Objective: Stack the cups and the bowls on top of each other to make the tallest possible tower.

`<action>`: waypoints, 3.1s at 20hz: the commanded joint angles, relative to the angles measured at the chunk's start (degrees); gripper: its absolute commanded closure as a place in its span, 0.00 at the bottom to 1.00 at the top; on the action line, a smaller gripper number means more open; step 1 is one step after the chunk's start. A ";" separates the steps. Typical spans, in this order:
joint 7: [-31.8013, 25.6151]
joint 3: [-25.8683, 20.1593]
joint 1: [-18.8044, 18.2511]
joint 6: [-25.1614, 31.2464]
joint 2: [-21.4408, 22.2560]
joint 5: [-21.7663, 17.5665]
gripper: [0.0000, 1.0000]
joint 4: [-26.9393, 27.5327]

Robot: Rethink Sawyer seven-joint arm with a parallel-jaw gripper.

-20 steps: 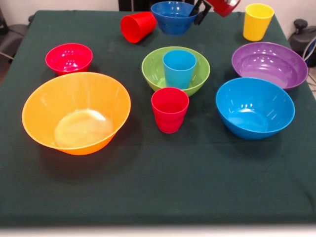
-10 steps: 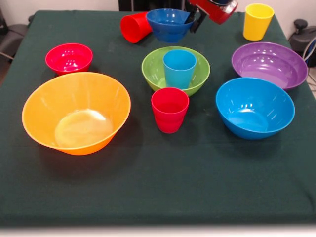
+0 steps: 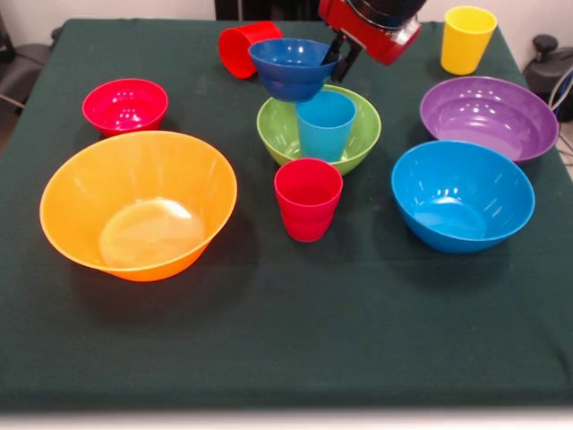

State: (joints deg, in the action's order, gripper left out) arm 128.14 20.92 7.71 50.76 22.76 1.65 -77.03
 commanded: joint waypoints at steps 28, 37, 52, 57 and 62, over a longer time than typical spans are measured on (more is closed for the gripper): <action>1.25 -6.33 1.15 5.74 -2.46 -1.15 1.00 4.15; 1.67 -6.23 1.19 7.30 -2.40 -0.59 1.00 5.11; 2.87 -6.27 2.07 7.20 -1.40 -0.03 1.00 3.31; 2.91 -6.15 1.41 7.43 -2.31 -0.04 1.00 4.69; 3.18 -5.92 1.37 7.59 -2.92 -0.15 1.00 5.54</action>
State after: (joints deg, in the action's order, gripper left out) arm 128.14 20.89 8.54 52.90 21.74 1.62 -70.85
